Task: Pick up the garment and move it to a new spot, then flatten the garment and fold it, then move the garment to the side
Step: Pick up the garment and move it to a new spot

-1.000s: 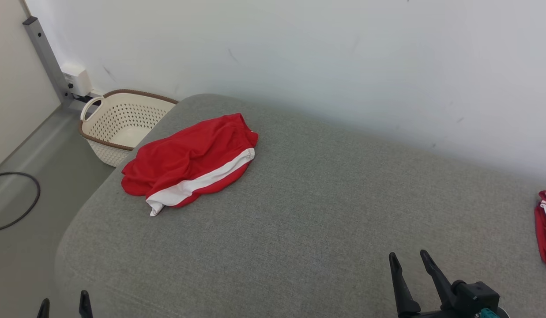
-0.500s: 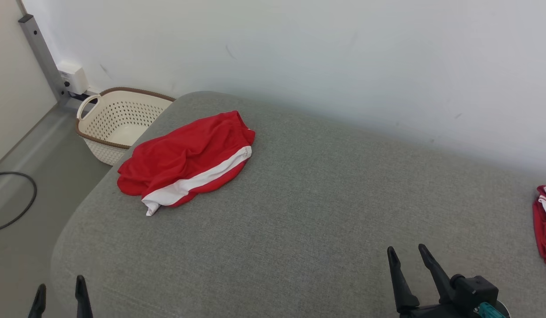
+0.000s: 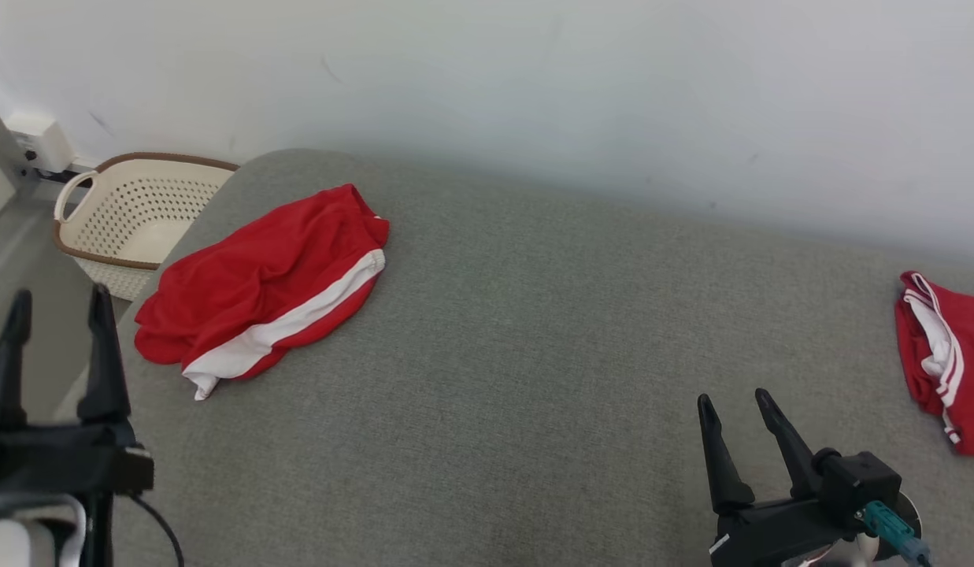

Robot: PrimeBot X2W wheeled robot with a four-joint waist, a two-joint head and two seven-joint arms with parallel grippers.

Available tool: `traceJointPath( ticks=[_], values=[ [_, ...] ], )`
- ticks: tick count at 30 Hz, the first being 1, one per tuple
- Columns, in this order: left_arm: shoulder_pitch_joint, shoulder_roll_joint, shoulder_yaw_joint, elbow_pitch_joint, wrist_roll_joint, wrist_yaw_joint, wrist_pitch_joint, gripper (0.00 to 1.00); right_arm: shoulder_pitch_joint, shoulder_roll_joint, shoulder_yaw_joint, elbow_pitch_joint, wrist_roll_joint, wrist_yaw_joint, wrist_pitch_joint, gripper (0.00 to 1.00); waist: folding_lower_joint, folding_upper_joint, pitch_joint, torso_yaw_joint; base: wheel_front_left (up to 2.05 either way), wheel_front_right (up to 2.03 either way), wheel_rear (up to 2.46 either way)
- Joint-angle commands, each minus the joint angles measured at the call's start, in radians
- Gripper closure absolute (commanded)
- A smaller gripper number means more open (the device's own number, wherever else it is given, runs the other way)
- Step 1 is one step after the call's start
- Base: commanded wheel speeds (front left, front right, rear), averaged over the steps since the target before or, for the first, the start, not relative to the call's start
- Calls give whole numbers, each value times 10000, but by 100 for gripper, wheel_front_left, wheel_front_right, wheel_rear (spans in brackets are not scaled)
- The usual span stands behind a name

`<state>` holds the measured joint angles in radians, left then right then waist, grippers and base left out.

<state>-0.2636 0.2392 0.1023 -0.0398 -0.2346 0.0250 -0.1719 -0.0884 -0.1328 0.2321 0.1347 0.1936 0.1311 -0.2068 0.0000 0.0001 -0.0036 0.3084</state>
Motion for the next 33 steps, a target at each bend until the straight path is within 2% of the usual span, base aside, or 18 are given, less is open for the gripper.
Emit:
traceJointPath(
  ticks=[1, 12, 21, 33],
  values=[
    [-353, 82, 34, 111, -139, -94, 40, 0, -127, -33, 6, -62, -61, -8, -33, 0, 0, -1, 337, -420, 0, 0, 0],
    [-3122, 998, 496, 2175, -862, -577, 378, 0, -924, 23, 162, -125, -108, -7, -169, 0, 0, -1, 991, -2035, 0, 0, 0],
    [-4731, 1917, 728, 4323, -1158, -766, 778, 0, -1441, 54, 201, -261, -195, -7, -295, 0, 0, -1, 1738, -3136, 0, 0, 0],
    [-6684, 2874, 207, 7493, -1254, -1292, 1634, 0, -1860, 6, 75, -379, -284, -8, -411, 0, 0, -1, 2723, -3970, 0, 0, 0]
  ],
)
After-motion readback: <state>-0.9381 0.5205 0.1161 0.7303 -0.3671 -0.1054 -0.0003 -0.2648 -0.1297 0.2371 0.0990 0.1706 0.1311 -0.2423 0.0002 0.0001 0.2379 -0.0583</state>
